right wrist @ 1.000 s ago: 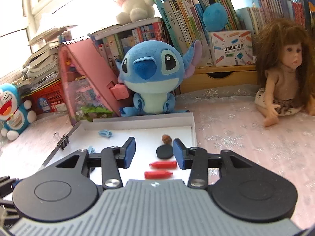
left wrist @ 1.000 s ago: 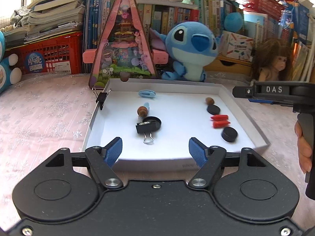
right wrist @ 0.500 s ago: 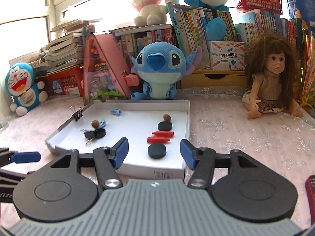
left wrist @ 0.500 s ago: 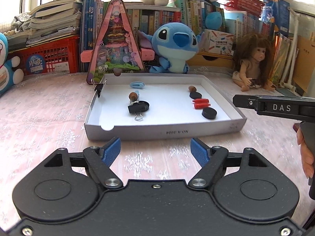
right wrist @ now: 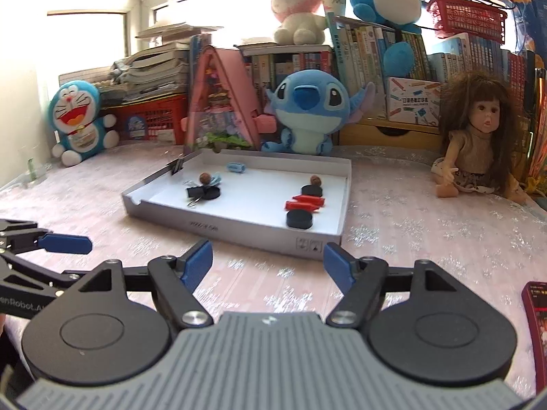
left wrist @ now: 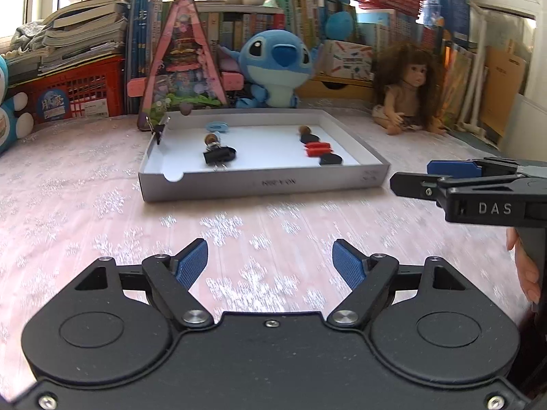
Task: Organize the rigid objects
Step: 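Move both tools back toward the black disc and clear lid on the cloth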
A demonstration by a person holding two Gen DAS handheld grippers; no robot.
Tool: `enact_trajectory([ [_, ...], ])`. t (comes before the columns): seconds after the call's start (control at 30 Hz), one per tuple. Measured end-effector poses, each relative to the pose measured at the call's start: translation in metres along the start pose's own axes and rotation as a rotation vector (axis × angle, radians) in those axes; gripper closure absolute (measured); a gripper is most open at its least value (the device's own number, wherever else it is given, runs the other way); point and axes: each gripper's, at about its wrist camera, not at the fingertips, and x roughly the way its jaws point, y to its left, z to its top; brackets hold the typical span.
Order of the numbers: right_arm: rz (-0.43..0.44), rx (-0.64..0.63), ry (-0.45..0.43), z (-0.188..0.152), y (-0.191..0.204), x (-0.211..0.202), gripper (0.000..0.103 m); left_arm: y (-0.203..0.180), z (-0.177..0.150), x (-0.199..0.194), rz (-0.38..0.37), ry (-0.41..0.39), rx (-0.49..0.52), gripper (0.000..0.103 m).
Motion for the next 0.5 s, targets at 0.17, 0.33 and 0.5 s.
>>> enact_trajectory([
  [0.17, 0.043, -0.019, 0.016, -0.018, 0.011, -0.018, 0.020, -0.008, -0.016, -0.011, -0.032, 0.001, 0.048, 0.024],
  [0.33, 0.081, -0.026, 0.020, -0.034, 0.018, -0.038, 0.019, -0.014, -0.029, -0.024, -0.078, -0.024, 0.083, 0.020],
  [0.5, 0.077, -0.056, 0.029, -0.046, 0.022, -0.050, 0.019, -0.016, -0.042, -0.031, -0.106, -0.016, 0.110, 0.020],
])
